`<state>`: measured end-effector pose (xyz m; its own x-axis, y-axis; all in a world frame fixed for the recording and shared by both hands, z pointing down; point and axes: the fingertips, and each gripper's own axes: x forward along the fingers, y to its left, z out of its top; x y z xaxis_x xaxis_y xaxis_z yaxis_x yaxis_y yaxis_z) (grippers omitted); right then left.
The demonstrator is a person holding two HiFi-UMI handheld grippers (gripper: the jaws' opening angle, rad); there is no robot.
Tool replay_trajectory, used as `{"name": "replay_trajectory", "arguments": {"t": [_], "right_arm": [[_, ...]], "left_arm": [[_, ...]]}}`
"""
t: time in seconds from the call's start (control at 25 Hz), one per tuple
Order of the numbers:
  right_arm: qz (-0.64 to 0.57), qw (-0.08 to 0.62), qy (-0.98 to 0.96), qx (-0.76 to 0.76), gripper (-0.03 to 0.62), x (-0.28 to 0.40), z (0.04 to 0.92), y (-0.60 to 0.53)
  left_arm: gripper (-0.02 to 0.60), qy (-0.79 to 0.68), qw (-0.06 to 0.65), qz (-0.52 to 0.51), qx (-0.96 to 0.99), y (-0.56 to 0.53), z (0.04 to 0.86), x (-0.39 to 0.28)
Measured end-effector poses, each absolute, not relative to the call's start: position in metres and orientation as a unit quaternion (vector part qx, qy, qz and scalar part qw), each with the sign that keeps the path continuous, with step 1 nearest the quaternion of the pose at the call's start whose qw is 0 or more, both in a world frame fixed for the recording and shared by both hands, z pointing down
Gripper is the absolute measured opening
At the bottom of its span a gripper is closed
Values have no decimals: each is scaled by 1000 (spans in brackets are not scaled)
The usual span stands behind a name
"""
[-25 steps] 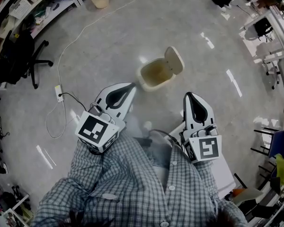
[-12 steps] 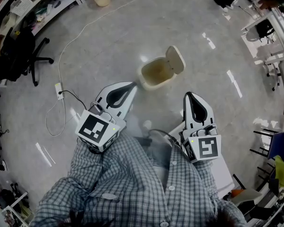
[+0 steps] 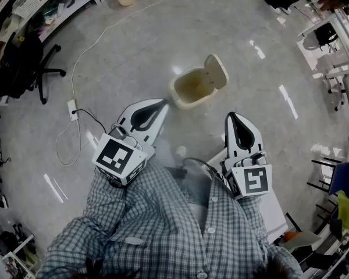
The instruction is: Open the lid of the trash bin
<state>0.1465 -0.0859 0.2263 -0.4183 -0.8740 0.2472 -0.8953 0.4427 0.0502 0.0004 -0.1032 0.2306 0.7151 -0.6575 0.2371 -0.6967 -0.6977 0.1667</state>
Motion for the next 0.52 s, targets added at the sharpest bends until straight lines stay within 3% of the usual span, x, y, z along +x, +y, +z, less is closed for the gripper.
{"name": "replay_trajectory", "arguments": {"t": [0.52], "right_arm": [[44,131,-844,518,20,146,236,-83]], "left_arm": [[5,-368,124,80,918,-100,234,0]]}}
